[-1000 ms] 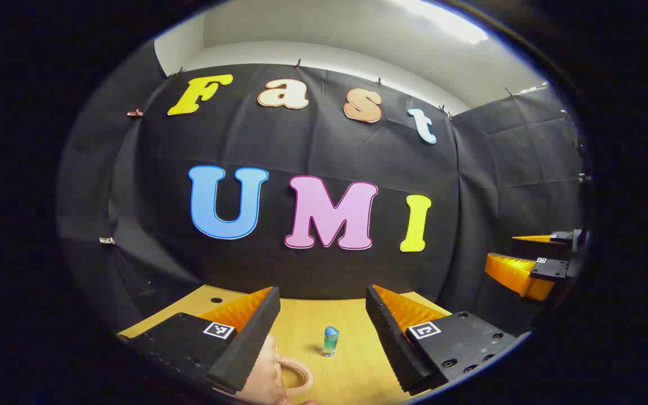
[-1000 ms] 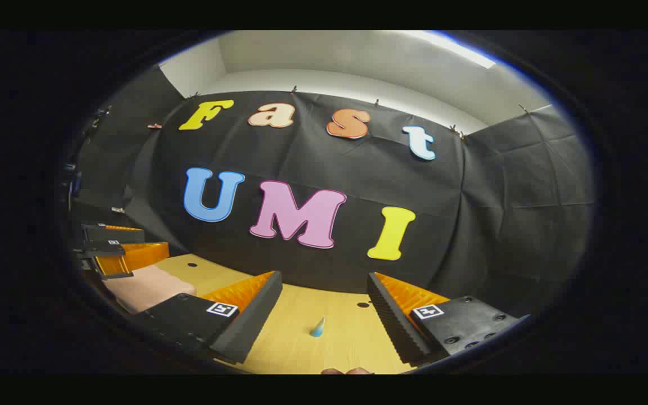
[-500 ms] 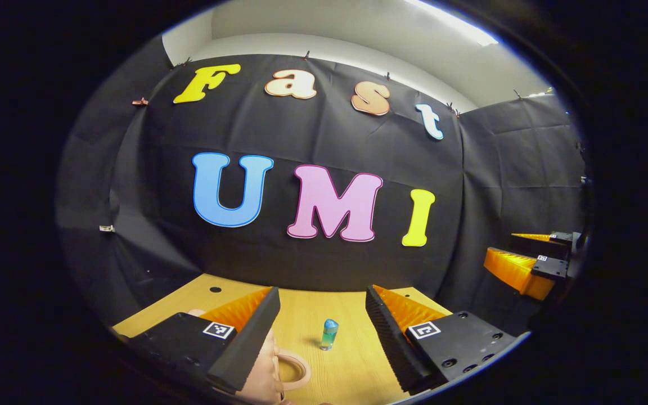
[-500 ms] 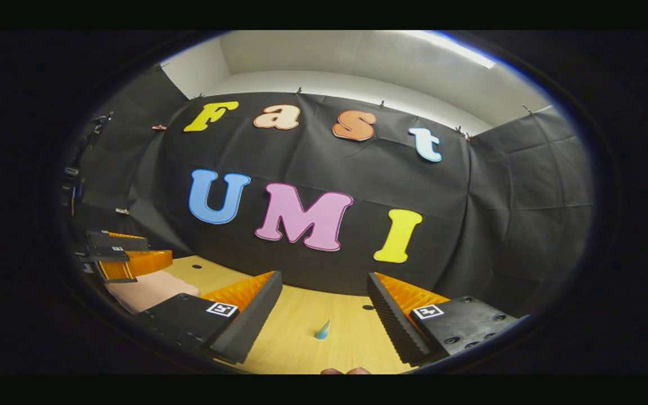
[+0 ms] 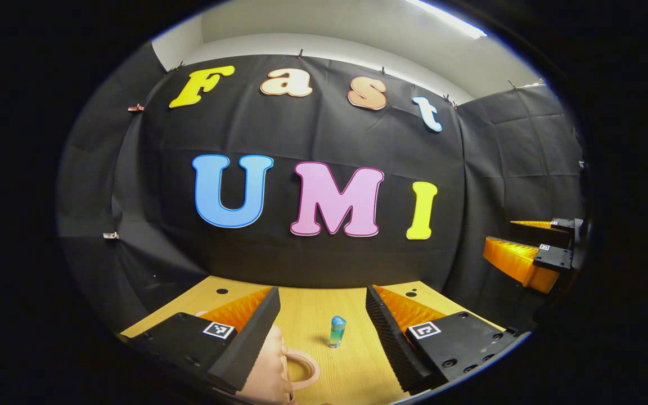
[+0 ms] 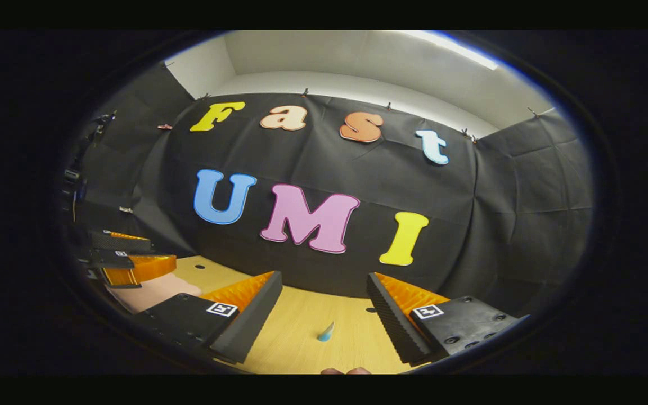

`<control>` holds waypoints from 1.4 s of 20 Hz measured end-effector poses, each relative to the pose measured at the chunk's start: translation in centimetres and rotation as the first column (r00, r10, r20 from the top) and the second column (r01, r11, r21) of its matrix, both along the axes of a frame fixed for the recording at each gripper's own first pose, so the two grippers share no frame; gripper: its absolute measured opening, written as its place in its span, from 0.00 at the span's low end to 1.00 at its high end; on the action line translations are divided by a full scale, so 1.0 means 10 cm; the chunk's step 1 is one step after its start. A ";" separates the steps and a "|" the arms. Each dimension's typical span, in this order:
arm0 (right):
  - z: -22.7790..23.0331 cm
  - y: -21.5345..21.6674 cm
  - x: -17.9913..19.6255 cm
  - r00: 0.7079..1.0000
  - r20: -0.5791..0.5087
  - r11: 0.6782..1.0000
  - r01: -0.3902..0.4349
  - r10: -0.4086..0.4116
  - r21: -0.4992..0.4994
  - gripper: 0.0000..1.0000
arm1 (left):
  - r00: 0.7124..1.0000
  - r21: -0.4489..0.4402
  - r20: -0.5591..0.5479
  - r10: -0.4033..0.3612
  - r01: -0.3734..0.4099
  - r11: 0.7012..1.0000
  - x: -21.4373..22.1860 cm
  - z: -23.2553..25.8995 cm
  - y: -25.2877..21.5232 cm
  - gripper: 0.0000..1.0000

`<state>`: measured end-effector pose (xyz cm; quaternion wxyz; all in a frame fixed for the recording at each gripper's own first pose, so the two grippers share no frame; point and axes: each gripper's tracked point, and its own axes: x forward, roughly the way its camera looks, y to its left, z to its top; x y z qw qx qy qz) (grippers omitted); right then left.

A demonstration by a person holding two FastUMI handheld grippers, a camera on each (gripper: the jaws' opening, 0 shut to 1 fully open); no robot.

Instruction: First open the suitcase, pack the skin care products into it, and then close the suitcase.

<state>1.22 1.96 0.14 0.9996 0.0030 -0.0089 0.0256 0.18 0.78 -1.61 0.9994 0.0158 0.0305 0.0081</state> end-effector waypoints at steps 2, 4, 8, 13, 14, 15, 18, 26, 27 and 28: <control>-0.04 -0.02 0.01 1.000 -0.009 1.000 0.006 -0.005 0.010 0.95 | 1.000 -0.024 -0.015 -0.008 0.008 1.000 0.00 -0.04 -0.01 0.96; -0.06 -0.07 0.00 1.000 -0.012 0.999 0.020 -0.020 0.024 0.95 | 0.998 -0.060 -0.063 -0.013 0.009 0.998 0.00 -0.17 0.01 0.96; -0.09 -0.17 0.01 0.999 0.011 0.999 0.041 -0.041 -0.004 0.96 | 0.987 -0.095 -0.161 -0.023 0.008 0.995 0.05 -0.43 0.05 0.96; -0.25 -0.28 0.13 1.000 0.008 0.999 0.001 -0.001 0.033 0.96 | 0.941 -0.080 -0.337 -0.006 -0.022 0.997 0.28 -1.00 0.04 0.96; -0.28 -0.34 0.16 1.000 0.014 0.999 -0.006 0.005 0.032 0.96 | 0.923 -0.083 -0.384 -0.014 -0.020 0.996 0.34 -1.16 -0.01 0.96; -0.36 -0.38 0.22 1.000 0.014 0.999 -0.016 0.016 0.032 0.95 | 0.902 -0.086 -0.431 -0.016 -0.023 0.996 0.37 -1.29 -0.02 0.96; -0.65 -0.40 0.30 0.996 -0.031 0.993 -0.076 0.079 0.090 0.96 | 0.823 -0.122 -0.569 -0.004 -0.080 0.989 0.36 -1.73 -0.04 0.92; -1.34 -0.86 0.44 0.983 -0.164 0.990 -0.066 0.087 0.125 0.96 | 0.649 -0.068 -0.756 0.086 -0.208 0.976 0.54 -2.56 0.08 0.96; -1.37 -0.93 0.47 0.982 -0.169 0.991 -0.058 0.078 0.117 0.96 | 0.641 -0.061 -0.762 0.094 -0.214 0.975 0.59 -2.62 0.11 0.97; -1.39 -1.00 0.50 0.982 -0.175 0.993 -0.050 0.069 0.109 0.96 | 0.628 -0.037 -0.771 0.109 -0.216 0.976 0.63 -2.69 0.16 0.96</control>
